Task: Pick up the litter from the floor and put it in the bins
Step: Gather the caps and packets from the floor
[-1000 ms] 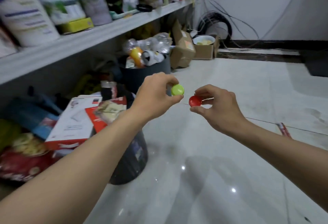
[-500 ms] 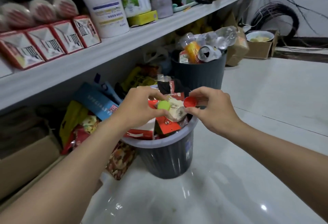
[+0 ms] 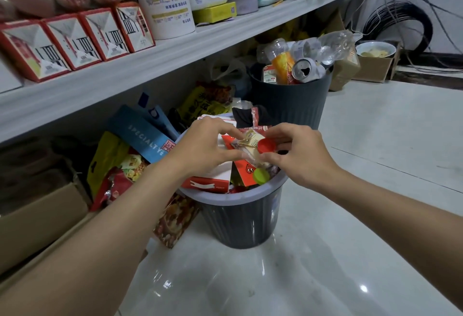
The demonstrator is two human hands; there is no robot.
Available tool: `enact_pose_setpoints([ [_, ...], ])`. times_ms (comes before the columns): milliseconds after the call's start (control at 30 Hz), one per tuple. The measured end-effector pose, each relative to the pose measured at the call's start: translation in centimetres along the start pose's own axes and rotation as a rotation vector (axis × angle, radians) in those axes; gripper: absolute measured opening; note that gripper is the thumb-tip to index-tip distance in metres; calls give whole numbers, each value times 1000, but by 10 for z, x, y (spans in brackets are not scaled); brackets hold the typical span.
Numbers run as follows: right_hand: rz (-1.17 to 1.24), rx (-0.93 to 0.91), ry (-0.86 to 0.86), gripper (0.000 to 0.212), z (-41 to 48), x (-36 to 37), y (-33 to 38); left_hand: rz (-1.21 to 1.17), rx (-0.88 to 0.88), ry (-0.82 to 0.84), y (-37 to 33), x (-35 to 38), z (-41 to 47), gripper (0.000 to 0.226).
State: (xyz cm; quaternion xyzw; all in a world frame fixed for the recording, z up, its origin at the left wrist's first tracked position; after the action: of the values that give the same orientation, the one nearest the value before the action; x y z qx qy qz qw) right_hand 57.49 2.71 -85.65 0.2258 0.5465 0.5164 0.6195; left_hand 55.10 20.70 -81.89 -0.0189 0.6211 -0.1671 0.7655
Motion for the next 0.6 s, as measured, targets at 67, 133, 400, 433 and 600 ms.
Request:
enact_pose_setpoints([
  [67,-19,10,34,48,-1,2,-1,16,5,-6,0,1,1,38],
  [133,-49,13,49,49,-2,2,-3,30,0,-14,-1,2,3,37],
  [400,-135,-15,12,42,-9,-21,-7,25,21,-9,-17,11,10,32],
  [433,-153,-18,4,41,-11,-26,-8,29,25,-12,-22,13,12,31],
  [600,-277,6,-16,40,-30,-63,-24,103,85,-48,-62,27,24,29],
])
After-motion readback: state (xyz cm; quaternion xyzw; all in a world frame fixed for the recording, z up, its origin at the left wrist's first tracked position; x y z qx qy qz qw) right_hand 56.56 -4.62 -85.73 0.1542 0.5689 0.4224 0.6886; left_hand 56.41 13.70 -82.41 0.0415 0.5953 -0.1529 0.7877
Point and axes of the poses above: each hand's wrist, its own z-axis towards the middle knuckle, its own x-axis out of the palm, y = z × x, the point moved 3 cm from there along z, towards the middle knuckle, and after that the axes turned 11 degrees about z, right-handed, at the moved point
